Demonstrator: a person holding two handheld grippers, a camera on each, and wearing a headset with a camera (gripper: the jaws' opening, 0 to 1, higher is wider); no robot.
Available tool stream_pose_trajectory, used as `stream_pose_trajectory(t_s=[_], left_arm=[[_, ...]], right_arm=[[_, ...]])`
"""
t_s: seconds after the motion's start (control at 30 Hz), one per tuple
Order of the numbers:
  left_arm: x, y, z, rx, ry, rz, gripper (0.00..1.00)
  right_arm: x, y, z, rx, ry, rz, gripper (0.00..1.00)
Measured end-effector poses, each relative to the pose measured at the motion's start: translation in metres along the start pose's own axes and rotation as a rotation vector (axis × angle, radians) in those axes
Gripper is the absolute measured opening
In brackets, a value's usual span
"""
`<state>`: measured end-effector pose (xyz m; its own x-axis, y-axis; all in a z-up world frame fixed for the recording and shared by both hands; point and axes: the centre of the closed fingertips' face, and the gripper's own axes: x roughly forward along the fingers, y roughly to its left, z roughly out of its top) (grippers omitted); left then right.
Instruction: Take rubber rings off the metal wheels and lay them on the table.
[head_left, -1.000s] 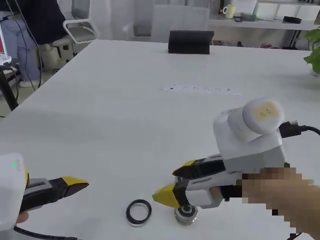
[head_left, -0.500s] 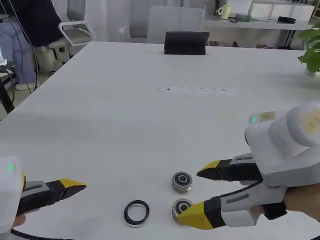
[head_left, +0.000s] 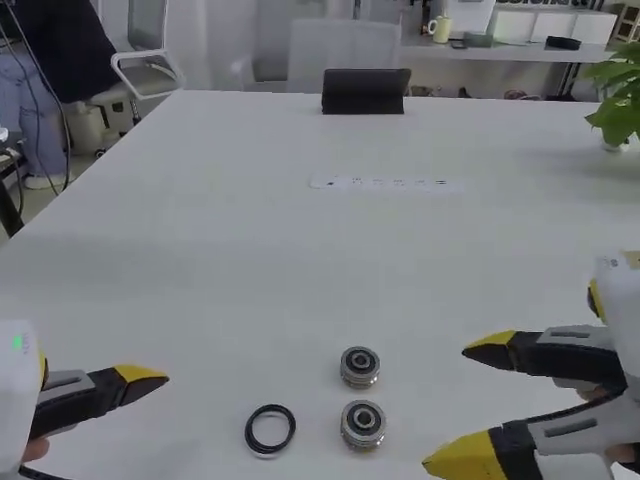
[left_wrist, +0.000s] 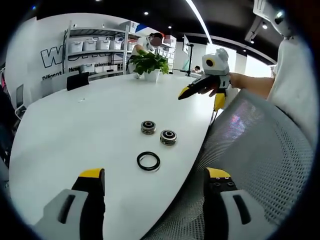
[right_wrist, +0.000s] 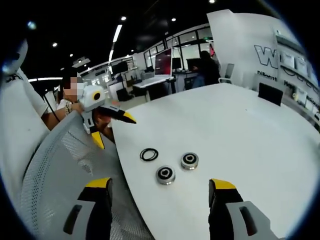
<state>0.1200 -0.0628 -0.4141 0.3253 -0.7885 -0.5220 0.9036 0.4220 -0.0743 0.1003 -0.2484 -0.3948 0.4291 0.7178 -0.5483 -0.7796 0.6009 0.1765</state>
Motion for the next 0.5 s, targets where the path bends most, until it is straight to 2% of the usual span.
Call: stream_pose_trajectory(t_s=[0.2, 0.5], left_arm=[[0.000, 0.000, 0.000, -0.015, -0.003, -0.002, 0.82], [0.001, -0.001, -0.003, -0.048, 0.007, -0.008, 0.89]], right_arm=[[-0.005, -0.004, -0.011, 0.047, -0.048, -0.036, 0.84], [-0.005, -0.008, -0.036, 0.099, -0.013, -0.077, 0.86]])
